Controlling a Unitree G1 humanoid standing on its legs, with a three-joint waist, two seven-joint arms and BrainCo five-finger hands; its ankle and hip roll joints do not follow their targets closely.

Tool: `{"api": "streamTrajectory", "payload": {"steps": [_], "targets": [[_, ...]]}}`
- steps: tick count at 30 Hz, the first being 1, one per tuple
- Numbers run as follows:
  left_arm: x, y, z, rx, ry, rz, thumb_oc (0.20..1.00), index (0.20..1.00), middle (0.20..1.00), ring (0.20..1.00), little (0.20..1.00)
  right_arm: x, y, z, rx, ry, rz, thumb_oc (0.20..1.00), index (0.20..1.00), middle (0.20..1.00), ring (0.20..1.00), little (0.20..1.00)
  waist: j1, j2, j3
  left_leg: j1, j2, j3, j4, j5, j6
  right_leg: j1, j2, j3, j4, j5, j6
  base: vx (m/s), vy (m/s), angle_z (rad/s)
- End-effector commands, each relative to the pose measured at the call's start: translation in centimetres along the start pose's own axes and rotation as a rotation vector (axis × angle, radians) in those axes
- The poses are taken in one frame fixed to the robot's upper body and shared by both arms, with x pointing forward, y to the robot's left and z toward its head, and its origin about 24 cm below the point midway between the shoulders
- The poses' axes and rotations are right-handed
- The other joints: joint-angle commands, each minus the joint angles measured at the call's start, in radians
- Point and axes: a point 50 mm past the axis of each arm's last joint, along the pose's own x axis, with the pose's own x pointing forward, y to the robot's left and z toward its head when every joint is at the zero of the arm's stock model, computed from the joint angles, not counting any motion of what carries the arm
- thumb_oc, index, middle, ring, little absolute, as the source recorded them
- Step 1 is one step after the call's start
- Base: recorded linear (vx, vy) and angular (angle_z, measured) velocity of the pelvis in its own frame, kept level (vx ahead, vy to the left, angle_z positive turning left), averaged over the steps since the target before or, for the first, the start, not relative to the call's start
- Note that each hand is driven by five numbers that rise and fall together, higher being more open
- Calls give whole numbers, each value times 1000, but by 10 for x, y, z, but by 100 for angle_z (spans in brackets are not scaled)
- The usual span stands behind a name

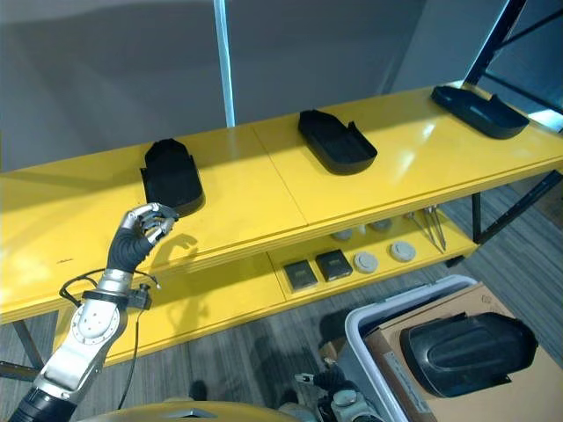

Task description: Move parts from the plastic box to the shelf.

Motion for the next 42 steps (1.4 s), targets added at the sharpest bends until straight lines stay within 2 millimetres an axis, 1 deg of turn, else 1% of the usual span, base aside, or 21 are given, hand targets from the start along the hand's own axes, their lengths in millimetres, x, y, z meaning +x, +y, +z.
{"api": "streamTrajectory", "payload": {"steps": [1, 3, 5, 8, 9, 11, 14, 15, 16, 18, 20, 22, 24, 29, 35, 36, 37, 38, 40, 41, 42], "targets": [[17, 8, 20, 9, -127, 5, 1000, 1000, 1000, 1000, 1000, 2, -4, 7, -28, -28, -13, 1000, 1000, 1000, 1000, 1000, -3, -87, 75, -54, 6, -39, 133, -62, -30, 68, -16, -40, 3, -153, -4, -124, -78, 9], [17, 8, 20, 13, -127, 3, 1000, 1000, 1000, 1000, 1000, 1, -5, 3, -37, -15, -16, 1000, 1000, 1000, 1000, 1000, 0, -96, 75, -70, -12, -60, 175, -91, -28, 73, -16, -44, 3, -154, -10, -54, -28, 28], [19, 10, 24, 25, -158, 21, 1000, 1000, 1000, 1000, 1000, 1, -8, 2, -39, -10, -32, 1000, 1000, 1000, 1000, 1000, 8, -104, 79, -79, -71, -157, 220, -123, -22, 64, -24, -17, 6, -137, -10, -48, 36, 18], [22, 19, 32, 94, -208, 87, 1000, 1000, 1000, 1000, 1000, 4, -10, 13, -23, -37, -44, 1000, 1000, 1000, 1000, 1000, 26, -108, 81, -89, -207, -352, 273, -214, 21, 5, -29, 90, 36, -110, 0, -31, 87, -84], [22, 20, 33, 109, -216, 88, 1000, 1000, 1000, 1000, 1000, 4, -11, 16, -22, -43, -43, 1000, 1000, 1000, 1000, 1000, 25, -112, 75, -93, -234, -378, 272, -236, 38, -14, -29, 122, 37, -98, 8, -34, 130, -212], [21, 21, 34, 131, -231, 91, 1000, 1000, 1000, 1000, 1000, 4, -11, 13, -8, -38, -40, 1000, 1000, 1000, 1000, 1000, 9, -111, 69, -63, -245, -391, 236, -255, 63, -42, -20, 190, 33, -69, 22, -44, 176, -171], [22, 24, 34, 159, -234, 79, 1000, 1000, 1000, 1000, 1000, 1, -12, 1, 93, -6, -59, 1000, 1000, 1000, 1000, 1000, -27, -112, 55, -53, -252, -371, 169, -229, 83, -96, -20, 274, 26, -40, 44, -80, 184, -79], [22, 24, 34, 159, -235, 79, 1000, 1000, 1000, 1000, 1000, 1, -12, 1, 93, -7, -59, 1000, 1000, 1000, 1000, 1000, -25, -115, 57, -58, -255, -369, 168, -219, 81, -102, -23, 277, 28, -33, 45, -125, 194, -71], [25, 30, 36, 183, -239, 97, 1000, 1000, 1000, 1000, 1000, -1, -18, -7, 281, 26, -111, 1000, 1000, 1000, 1000, 1000, -56, -111, 50, -42, -245, -326, 108, -206, 99, -143, -19, 330, 32, -10, 65, -159, 169, -67], [27, 39, 38, 223, -253, 131, 1000, 1000, 1000, 1000, 1000, 0, -22, -7, 403, 38, -149, 1000, 1000, 1000, 1000, 1000, -74, -107, 63, -51, -235, -247, 90, -205, 114, -212, -15, 363, 40, 26, 102, -216, 162, -113], [29, 48, 40, 262, -258, 164, 1000, 1000, 1000, 1000, 1000, 0, -20, -9, 376, 49, -139, 1000, 1000, 1000, 1000, 1000, -64, -104, 71, -62, -212, -157, 93, -211, 119, -255, -44, 275, 42, 47, 117, -140, 41, -182], [27, 54, 36, 289, -229, 177, 1000, 1000, 1000, 1000, 1000, -2, -15, -18, 299, 80, -107, 1000, 1000, 1000, 1000, 1000, -48, -94, 82, -50, -178, -86, 100, -223, 124, -261, -75, 139, 55, 25, 112, -45, -6, -201], [25, 59, 26, 277, -175, 184, 1000, 1000, 1000, 1000, 1000, -6, -15, -31, 251, 116, -94, 1000, 1000, 1000, 1000, 1000, -41, -94, 83, -44, -164, -36, 100, -219, 125, -246, -106, 49, 63, 12, 100, -83, -45, -154], [9, 77, -15, 293, 49, 258, 1000, 1000, 1000, 1000, 1000, -11, -13, -47, 239, 155, -81, 1000, 1000, 1000, 1000, 1000, -25, -112, 71, -7, -146, 86, 79, -216, 112, -187, -153, -126, 21, 35, 104, -1, -97, -97], [-12, 90, -62, 328, 291, 302, 1000, 1000, 1000, 1000, 1000, -12, -10, -46, 173, 139, -47, 1000, 1000, 1000, 1000, 1000, -38, -112, 58, 36, -99, 125, 39, -199, 76, -169, -131, -141, 21, 27, 94, 110, -199, -35], [-14, 91, -80, 324, 375, 322, 1000, 1000, 1000, 1000, 1000, -9, -12, -38, 143, 107, -46, 1000, 1000, 1000, 1000, 1000, -51, -106, 55, 37, -76, 116, 39, -192, 54, -166, -121, -146, 33, 6, 82, 137, -292, -3], [-17, 92, -87, 328, 412, 328, 1000, 1000, 1000, 1000, 1000, -8, -13, -32, 130, 83, -46, 1000, 1000, 1000, 1000, 1000, -57, -103, 53, 37, -66, 116, 49, -196, 46, -163, -116, -150, 35, -2, 77, 146, -324, 17], [-23, 92, -97, 321, 463, 338, 1000, 1000, 1000, 1000, 1000, -6, -15, -23, 108, 42, -42, 1000, 1000, 1000, 1000, 1000, -61, -100, 52, 32, -58, 113, 82, -204, 40, -156, -108, -154, 35, -14, 66, 130, -230, 32], [-33, 94, -112, 284, 547, 381, 1000, 1000, 1000, 1000, 1000, -3, -24, 0, 60, -62, -57, 1000, 1000, 1000, 1000, 1000, -59, -93, 74, -28, -50, 97, 263, -178, 17, -131, -91, -151, 33, -43, 40, 90, -176, 21], [-33, 94, -112, 283, 547, 382, 1000, 1000, 1000, 1000, 1000, -3, -25, 0, 60, -62, -58, 1000, 1000, 1000, 1000, 1000, -61, -92, 74, -32, -48, 95, 270, -182, 16, -131, -90, -152, 33, -43, 39, 24, -159, -12], [-39, 95, -123, 258, 610, 419, 1000, 1000, 1000, 1000, 1000, -1, -40, 31, 44, -187, -101, 1000, 1000, 1000, 1000, 1000, -49, -99, 113, -134, -57, 55, 471, -123, -17, -113, -89, -148, 30, -51, 17, 33, -141, -20]]}}
